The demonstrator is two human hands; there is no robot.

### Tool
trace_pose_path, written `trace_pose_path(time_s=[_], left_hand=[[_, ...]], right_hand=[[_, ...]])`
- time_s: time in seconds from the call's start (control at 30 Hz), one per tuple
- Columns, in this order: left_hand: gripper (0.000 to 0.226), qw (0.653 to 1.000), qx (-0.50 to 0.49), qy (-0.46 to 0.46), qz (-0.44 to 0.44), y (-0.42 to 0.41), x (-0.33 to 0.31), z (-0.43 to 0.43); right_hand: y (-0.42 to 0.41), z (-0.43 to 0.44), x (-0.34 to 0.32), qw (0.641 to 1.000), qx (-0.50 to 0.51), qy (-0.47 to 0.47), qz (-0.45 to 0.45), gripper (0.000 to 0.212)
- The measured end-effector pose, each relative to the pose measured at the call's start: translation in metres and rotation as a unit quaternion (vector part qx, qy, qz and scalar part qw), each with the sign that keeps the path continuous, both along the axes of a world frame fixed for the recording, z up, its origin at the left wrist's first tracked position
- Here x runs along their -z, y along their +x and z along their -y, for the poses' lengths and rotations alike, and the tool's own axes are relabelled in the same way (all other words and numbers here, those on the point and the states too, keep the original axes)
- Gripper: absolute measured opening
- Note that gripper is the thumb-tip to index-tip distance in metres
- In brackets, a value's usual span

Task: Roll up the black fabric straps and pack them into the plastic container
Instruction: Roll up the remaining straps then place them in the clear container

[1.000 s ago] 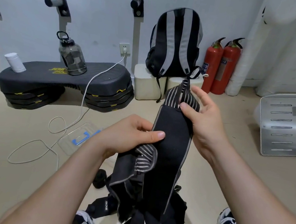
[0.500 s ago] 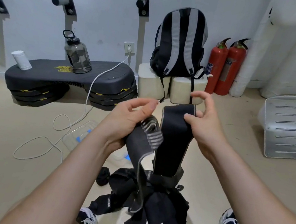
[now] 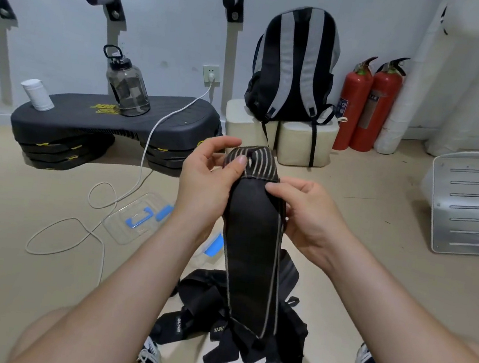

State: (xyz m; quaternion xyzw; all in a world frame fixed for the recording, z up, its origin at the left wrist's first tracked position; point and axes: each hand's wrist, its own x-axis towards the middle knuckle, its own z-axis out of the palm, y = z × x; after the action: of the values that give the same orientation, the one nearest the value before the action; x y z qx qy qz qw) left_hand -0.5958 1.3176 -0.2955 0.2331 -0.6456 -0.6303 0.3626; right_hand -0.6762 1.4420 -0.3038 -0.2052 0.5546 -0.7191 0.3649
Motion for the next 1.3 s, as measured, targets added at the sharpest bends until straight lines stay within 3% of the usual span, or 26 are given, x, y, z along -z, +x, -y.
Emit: trace_pose_path(time_s=[0.17,0.27,0.33,0.4,0.47,0.6,0.77,0.83,0.9,0.93,1.0,1.07,1.1,1.2,1.3], left_hand=[[0.035,0.999,-0.042,-0.007,0.033,-0.002,0.004,-0.004],[0.044,0.978,0.14,0.031,0.154,0.001,0.011,-0.001],[0.032,0.945,0.258,-0.001,0.201,0.004,0.019,-0.006],[0.017,0.957,0.241,-0.014,0.158,0.001,0.021,-0.011],[0.018,0.978,0.19,0.054,0.067,-0.004,0.019,-0.014],[0.022,0.977,0.073,0.195,-0.046,-0.012,0.01,-0.005],[0.02,0.945,-0.013,0.303,-0.119,-0.012,-0.001,0.018],[0.019,0.93,-0.04,0.336,-0.145,-0.01,-0.006,0.027],[0.022,0.924,-0.038,0.354,-0.139,-0.007,-0.005,0.036],[0.025,0.934,-0.032,0.341,-0.097,-0.006,-0.004,0.038],[0.031,0.974,0.003,0.194,0.116,-0.001,-0.001,0.031],[0.036,0.96,0.065,0.028,0.272,0.005,0.002,0.016],[0.035,0.952,0.091,-0.015,0.292,0.008,0.001,0.008],[0.024,0.95,0.18,-0.07,0.244,0.021,-0.006,-0.009],[0.025,0.916,0.284,-0.108,0.261,0.03,-0.009,-0.01]], right_hand=[[-0.006,0.005,0.001,0.995,0.079,-0.052,0.019,0.018],[-0.017,0.002,-0.008,0.981,0.115,-0.119,0.098,0.02],[-0.025,-0.001,-0.011,0.973,0.135,-0.142,0.12,0.024],[-0.029,-0.004,-0.013,0.975,0.128,-0.146,0.108,0.028],[-0.026,-0.007,-0.01,0.99,0.086,-0.094,0.063,0.039],[-0.006,-0.01,0.002,0.999,-0.013,0.033,-0.007,0.06],[-0.008,-0.025,0.02,0.947,-0.237,0.2,-0.08,0.026],[-0.009,-0.031,0.023,0.939,-0.269,0.207,-0.056,0.027],[-0.009,-0.033,0.02,0.952,-0.253,0.167,-0.032,0.024],[-0.009,-0.032,0.017,0.964,-0.224,0.143,-0.015,0.021],[-0.012,-0.03,0.01,0.984,-0.145,0.1,0.024,0.017],[-0.017,-0.027,0.005,0.993,-0.061,0.077,0.069,0.018],[-0.018,-0.024,0.004,0.993,-0.023,0.082,0.083,0.018],[-0.019,-0.014,0.007,0.987,0.063,0.111,0.103,0.017],[-0.02,-0.006,0.011,0.978,0.119,0.127,0.112,0.013]])
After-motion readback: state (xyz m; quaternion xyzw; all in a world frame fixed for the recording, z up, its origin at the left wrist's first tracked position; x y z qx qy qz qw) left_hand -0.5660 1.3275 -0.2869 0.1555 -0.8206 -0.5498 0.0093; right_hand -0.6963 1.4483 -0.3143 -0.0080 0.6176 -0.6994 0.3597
